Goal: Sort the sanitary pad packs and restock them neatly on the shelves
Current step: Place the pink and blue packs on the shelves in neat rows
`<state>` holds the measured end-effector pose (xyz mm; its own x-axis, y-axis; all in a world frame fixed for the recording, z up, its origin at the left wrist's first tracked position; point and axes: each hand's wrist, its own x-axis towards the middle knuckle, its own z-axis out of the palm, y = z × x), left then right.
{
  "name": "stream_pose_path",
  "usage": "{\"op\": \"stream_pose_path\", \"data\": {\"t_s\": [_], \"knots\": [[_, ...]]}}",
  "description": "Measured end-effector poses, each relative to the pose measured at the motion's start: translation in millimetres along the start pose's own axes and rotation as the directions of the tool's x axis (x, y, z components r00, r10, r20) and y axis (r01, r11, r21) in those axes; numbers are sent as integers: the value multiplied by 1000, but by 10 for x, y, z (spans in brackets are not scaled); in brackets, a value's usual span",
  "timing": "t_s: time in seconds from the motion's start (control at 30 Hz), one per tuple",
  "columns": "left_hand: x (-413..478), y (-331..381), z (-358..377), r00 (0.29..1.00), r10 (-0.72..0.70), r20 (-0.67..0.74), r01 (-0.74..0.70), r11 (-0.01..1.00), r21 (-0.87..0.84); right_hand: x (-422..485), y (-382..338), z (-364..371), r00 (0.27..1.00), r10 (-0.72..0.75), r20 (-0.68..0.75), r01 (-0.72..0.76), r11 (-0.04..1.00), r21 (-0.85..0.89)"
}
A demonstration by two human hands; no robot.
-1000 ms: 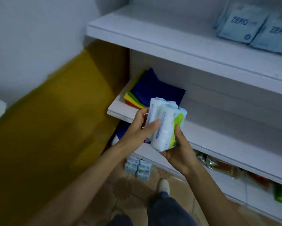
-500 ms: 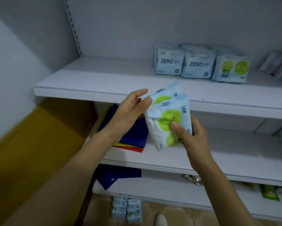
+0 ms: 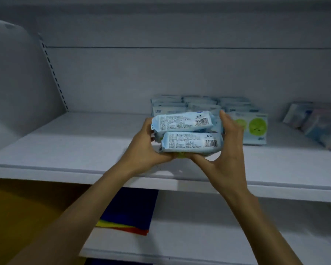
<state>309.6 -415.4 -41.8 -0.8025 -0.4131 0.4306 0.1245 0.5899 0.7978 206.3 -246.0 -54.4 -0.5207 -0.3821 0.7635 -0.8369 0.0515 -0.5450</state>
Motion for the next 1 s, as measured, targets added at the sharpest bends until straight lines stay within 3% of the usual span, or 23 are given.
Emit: {"op": "stream_pose_path", "data": {"t_s": [0.1, 0.23, 0.4, 0.6, 0.8, 1.0], "knots": [[170, -205, 22, 985, -167, 35, 170, 976, -134, 165, 180, 137, 989, 129, 66, -134, 988, 79], [328, -456, 112, 939, -343, 30, 340, 909, -242, 326, 418, 337, 956, 133, 262, -130, 991, -30], [459, -596, 86, 971, -208, -120, 198, 976, -86, 509, 571, 573, 928, 102, 359, -77, 994, -83], [452, -671, 128, 979, -167, -114, 161, 985, -57, 422, 623, 659, 973, 123, 197, -106, 990, -95], [471, -718, 113, 977, -151, -149, 139, 987, -85, 402, 592, 653, 907, 131, 400, -152, 988, 21], [440, -639, 101, 988, -131, -79, 129, 991, -31, 399, 611, 683, 928, 117, 354, -113, 993, -33]]}}
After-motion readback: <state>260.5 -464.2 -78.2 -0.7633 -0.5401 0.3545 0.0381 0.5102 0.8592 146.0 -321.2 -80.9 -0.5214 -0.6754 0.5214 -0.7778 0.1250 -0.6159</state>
